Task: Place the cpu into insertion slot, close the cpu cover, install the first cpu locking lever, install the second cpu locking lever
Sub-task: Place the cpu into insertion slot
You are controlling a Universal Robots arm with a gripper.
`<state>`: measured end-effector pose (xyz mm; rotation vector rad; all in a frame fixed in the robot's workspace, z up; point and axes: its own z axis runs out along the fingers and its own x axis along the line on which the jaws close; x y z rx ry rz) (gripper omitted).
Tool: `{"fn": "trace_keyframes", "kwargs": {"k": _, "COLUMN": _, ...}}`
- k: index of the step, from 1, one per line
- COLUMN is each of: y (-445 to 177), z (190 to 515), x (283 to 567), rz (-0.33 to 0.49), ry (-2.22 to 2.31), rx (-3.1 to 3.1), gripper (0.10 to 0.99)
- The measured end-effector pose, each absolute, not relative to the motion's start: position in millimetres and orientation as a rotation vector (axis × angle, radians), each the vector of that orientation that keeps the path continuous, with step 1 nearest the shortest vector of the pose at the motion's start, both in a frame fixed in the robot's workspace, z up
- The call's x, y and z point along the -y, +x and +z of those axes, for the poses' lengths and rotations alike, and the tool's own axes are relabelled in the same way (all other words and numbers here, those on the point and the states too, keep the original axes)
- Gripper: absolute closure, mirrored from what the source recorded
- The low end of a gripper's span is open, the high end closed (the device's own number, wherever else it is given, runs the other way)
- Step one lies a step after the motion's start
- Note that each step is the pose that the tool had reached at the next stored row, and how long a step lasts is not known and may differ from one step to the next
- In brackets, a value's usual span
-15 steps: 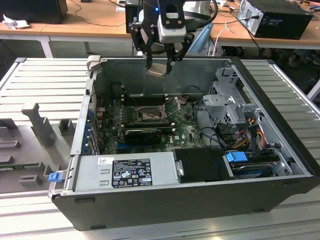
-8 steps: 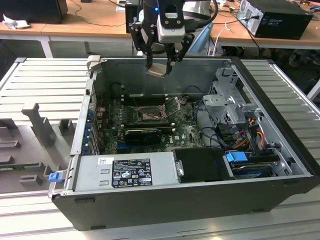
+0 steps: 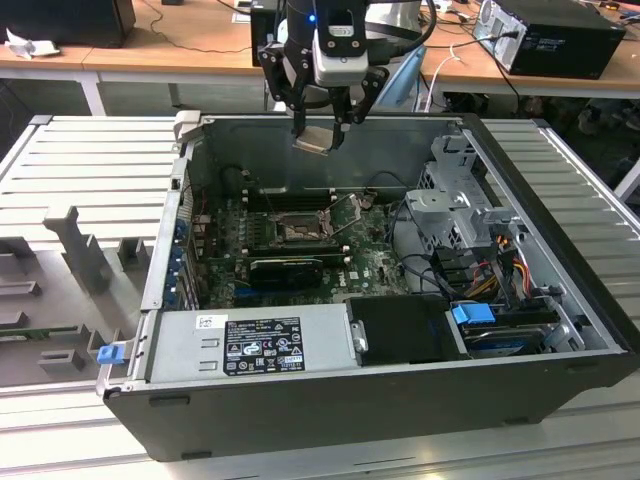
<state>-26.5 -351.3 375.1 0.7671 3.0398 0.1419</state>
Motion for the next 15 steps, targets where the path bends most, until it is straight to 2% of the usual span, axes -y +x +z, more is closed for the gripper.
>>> {"fn": "trace_keyframes", "kwargs": {"k": 15, "y": -26.5, "z": 375.1, "x": 351.3, "rz": 0.141, "ry": 0.844, "rx": -3.017, "gripper": 0.557}}
